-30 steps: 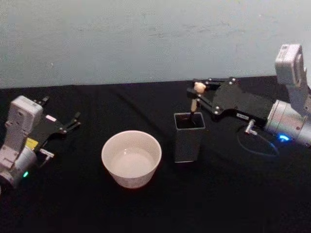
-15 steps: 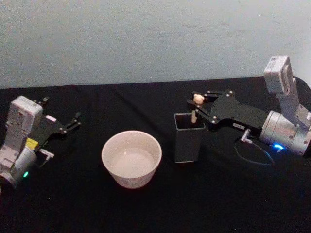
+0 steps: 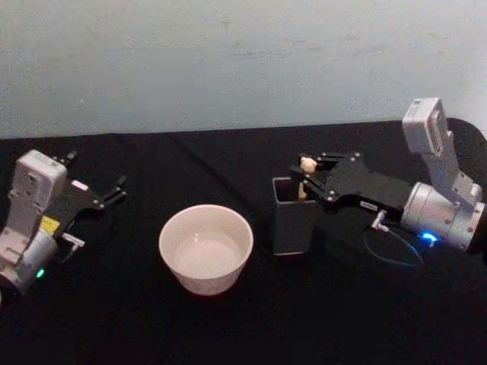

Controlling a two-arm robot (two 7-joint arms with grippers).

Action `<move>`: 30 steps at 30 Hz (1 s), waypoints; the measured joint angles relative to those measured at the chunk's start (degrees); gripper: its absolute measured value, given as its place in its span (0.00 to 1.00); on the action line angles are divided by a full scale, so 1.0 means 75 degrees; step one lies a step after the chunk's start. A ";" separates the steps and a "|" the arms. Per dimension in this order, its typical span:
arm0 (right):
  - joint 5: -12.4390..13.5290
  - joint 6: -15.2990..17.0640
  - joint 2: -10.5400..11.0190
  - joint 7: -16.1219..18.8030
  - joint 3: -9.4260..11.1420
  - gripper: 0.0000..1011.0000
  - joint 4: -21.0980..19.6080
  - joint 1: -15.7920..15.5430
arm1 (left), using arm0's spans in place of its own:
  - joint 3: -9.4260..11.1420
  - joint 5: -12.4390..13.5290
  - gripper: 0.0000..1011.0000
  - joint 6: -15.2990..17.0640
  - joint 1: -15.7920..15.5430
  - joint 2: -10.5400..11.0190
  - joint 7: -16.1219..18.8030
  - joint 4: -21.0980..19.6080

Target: Pick up the stirring spoon with one hand, stir inside the cup, then place it back in its original position.

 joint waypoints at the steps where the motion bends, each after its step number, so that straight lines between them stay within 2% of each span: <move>1: -0.0003 0.0002 -0.0010 -0.0005 0.0000 0.21 0.0011 0.0000 | 0.0000 0.0000 0.99 0.0000 0.0000 0.0000 0.0000 0.0000; 26: -0.0030 0.0083 -0.0094 -0.0066 0.0005 0.21 0.0142 0.0009 | 0.0000 0.0000 0.99 0.0000 0.0000 0.0000 0.0000 0.0000; 30: -0.0029 0.0079 -0.0091 -0.0064 0.0008 0.32 0.0138 0.0010 | 0.0000 0.0000 0.99 0.0000 0.0000 0.0000 0.0000 0.0000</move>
